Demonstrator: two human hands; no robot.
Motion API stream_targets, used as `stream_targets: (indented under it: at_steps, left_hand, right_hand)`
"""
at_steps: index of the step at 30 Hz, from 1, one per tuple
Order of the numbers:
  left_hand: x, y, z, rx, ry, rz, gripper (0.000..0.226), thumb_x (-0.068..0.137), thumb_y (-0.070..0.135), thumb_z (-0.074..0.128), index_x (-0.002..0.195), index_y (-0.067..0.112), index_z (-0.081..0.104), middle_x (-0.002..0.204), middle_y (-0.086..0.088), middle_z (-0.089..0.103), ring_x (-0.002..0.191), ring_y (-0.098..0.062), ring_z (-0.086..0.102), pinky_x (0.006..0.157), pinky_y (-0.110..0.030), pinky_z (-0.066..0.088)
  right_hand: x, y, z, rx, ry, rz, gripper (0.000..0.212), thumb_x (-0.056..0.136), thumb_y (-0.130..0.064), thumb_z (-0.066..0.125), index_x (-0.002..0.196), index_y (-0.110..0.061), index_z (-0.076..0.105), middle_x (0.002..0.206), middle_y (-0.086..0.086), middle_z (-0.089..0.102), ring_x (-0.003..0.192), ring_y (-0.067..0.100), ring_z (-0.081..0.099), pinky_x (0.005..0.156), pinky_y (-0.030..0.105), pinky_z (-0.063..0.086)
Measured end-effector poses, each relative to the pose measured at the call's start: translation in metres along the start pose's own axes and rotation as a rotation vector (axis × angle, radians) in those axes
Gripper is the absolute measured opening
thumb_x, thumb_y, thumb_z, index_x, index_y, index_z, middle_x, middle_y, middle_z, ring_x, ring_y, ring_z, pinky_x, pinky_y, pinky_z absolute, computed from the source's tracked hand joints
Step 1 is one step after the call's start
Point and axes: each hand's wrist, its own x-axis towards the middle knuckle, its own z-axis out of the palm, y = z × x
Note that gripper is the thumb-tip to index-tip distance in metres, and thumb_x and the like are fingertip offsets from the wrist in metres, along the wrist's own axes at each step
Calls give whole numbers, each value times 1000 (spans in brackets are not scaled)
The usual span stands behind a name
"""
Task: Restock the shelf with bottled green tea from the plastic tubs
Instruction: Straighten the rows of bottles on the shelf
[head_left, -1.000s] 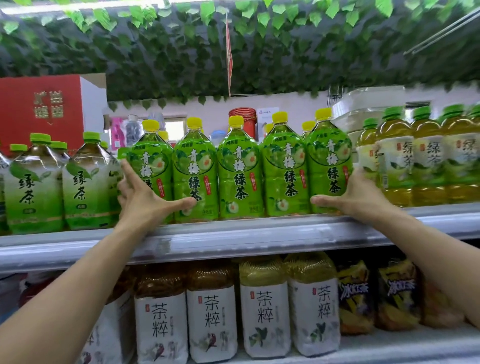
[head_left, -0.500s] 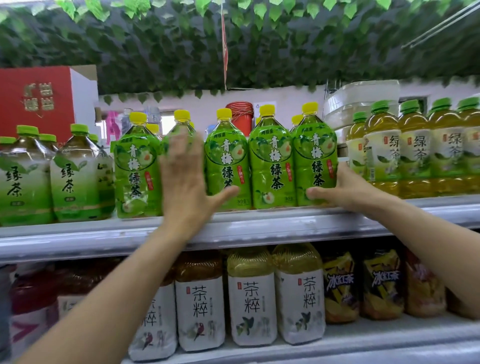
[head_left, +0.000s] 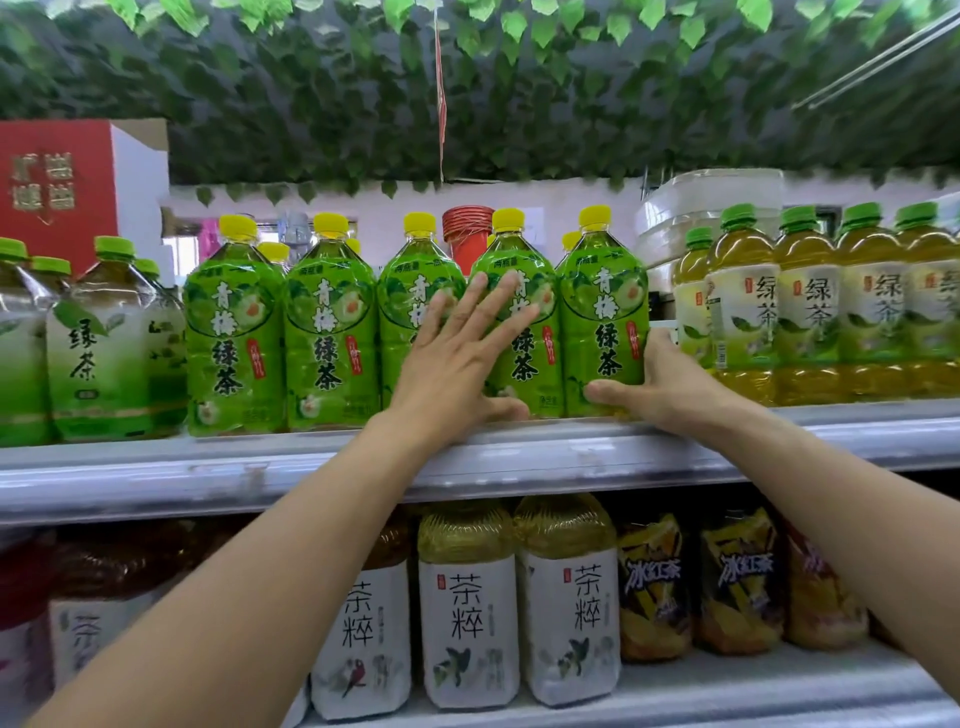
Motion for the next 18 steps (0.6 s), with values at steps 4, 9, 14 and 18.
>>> stream_targets:
  at_steps: [4, 9, 14, 18]
  left_hand:
    - [2, 4, -2, 34, -42, -37, 106, 82, 63, 67, 158, 38, -2, 166, 9, -22, 153, -18, -20, 122, -43, -16]
    - [0, 7, -5, 51, -63, -44, 108, 83, 58, 69, 159, 36, -4, 165, 8, -23, 153, -19, -20, 124, -45, -12]
    - [-1, 4, -4, 90, -64, -36, 109, 83, 57, 69, 159, 34, -5, 165, 9, -24, 153, -19, -18, 125, -45, -10]
    - [1, 3, -4, 70, -72, -39, 110, 82, 54, 72, 160, 32, -2, 166, 8, -22, 154, -19, -16, 125, -44, -10]
  right_hand:
    - [-1, -6, 0, -14, -14, 14, 95, 80, -47, 77, 146, -7, 21, 143, 14, 50, 129, 30, 49, 109, 48, 41]
    - [-5, -5, -1, -23, -12, 12, 97, 82, -45, 75, 149, -4, 18, 145, 14, 47, 130, 30, 48, 106, 42, 41]
    - [-3, -3, -1, -30, -17, 9, 98, 81, -48, 75, 149, -5, 18, 144, 15, 49, 129, 30, 49, 107, 44, 42]
    - [-2, -5, -1, -25, -17, 14, 101, 81, -48, 75, 150, -5, 16, 145, 16, 47, 130, 32, 48, 108, 46, 42]
